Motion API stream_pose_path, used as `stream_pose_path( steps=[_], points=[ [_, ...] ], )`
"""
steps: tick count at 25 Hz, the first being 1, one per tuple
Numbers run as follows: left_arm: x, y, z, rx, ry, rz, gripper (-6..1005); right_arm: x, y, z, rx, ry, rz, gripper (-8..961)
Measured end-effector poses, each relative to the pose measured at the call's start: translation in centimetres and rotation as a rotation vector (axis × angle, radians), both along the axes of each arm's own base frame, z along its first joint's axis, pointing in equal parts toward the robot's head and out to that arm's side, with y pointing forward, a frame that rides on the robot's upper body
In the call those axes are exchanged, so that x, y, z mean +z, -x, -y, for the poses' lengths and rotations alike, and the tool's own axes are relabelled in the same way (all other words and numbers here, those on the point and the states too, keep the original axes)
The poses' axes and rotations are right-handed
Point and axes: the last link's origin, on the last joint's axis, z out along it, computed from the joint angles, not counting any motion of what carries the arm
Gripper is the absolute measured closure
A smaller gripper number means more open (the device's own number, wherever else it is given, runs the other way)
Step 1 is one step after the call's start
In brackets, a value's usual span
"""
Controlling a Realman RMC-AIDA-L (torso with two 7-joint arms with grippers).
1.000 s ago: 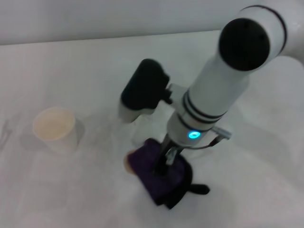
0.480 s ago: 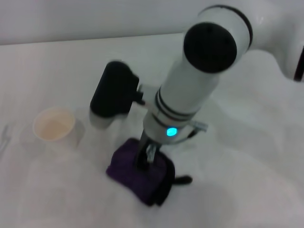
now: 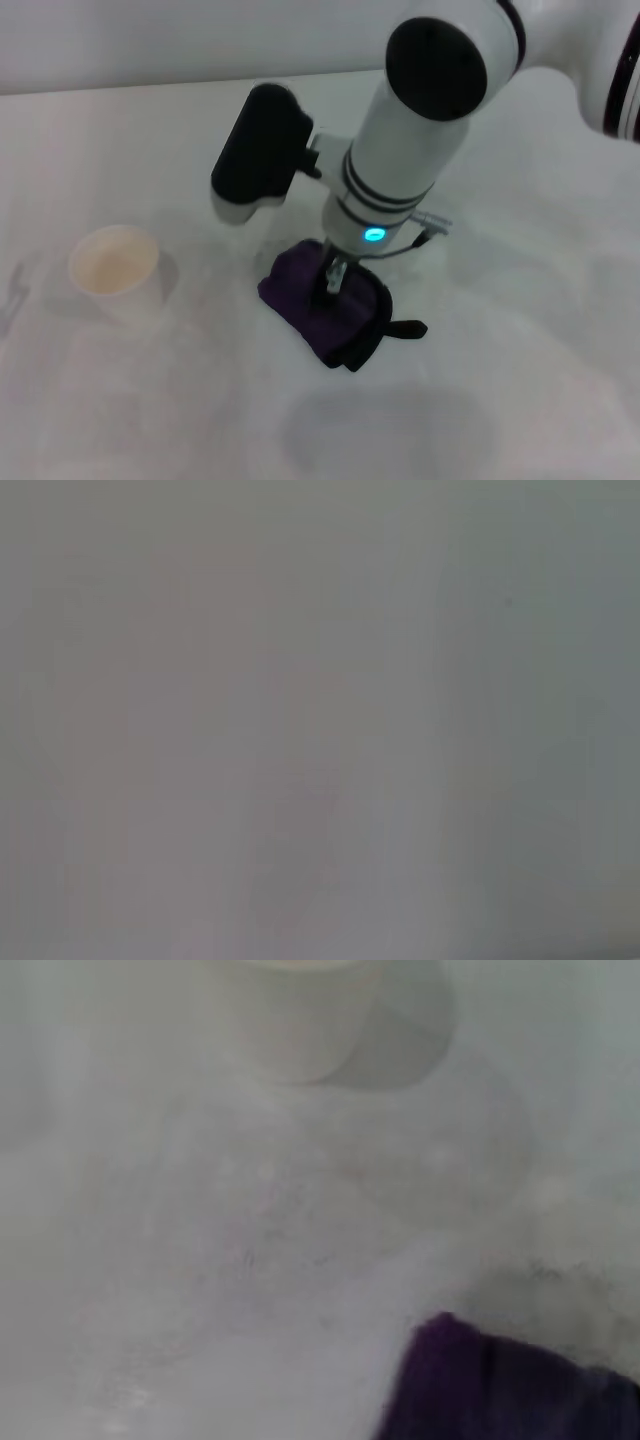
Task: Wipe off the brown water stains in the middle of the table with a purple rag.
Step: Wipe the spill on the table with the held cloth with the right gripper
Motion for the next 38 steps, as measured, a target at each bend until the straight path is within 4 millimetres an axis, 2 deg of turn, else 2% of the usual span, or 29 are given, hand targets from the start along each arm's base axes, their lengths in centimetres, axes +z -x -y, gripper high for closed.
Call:
stream_pose_path(
  steps=[8, 12, 15, 20, 28, 34, 38],
  points=[
    [0.0, -0.1, -0.3, -0.005, 0.003, -0.001, 107, -2.5, 1.7, 4.8, 0.002, 0.228, -0.105, 919],
    [0.0, -0.1, -0.3, -0.006, 0.006, -0.003, 107, -3.0, 2.4, 5.9, 0.012, 0.288, -0.141, 919],
    [0.0, -0.1, -0.3, -0.006, 0.006, -0.004, 107, -3.1, 2.4, 6.0, 0.018, 0.294, -0.146, 919],
    [-0.1, 0.1, 0.1, 0.004, 0.007, -0.003, 107, -2.7, 2.1, 3.9, 0.035, 0.216, -0.135, 919],
    [0.3, 0.5, 0.6, 0.018, -0.008, -0.007, 107, 0.3, 1.1, -0.4, 0.018, 0.02, -0.071, 918],
    [0.5, 0.5, 0.3, 0.013, -0.012, -0.011, 107, 4.6, -1.9, -2.7, -0.065, -0.122, -0.027, 918],
    [0.6, 0.4, 0.1, 0.006, -0.013, -0.013, 106, 7.5, -4.7, -3.9, -0.131, -0.216, 0.011, 918]
  ],
)
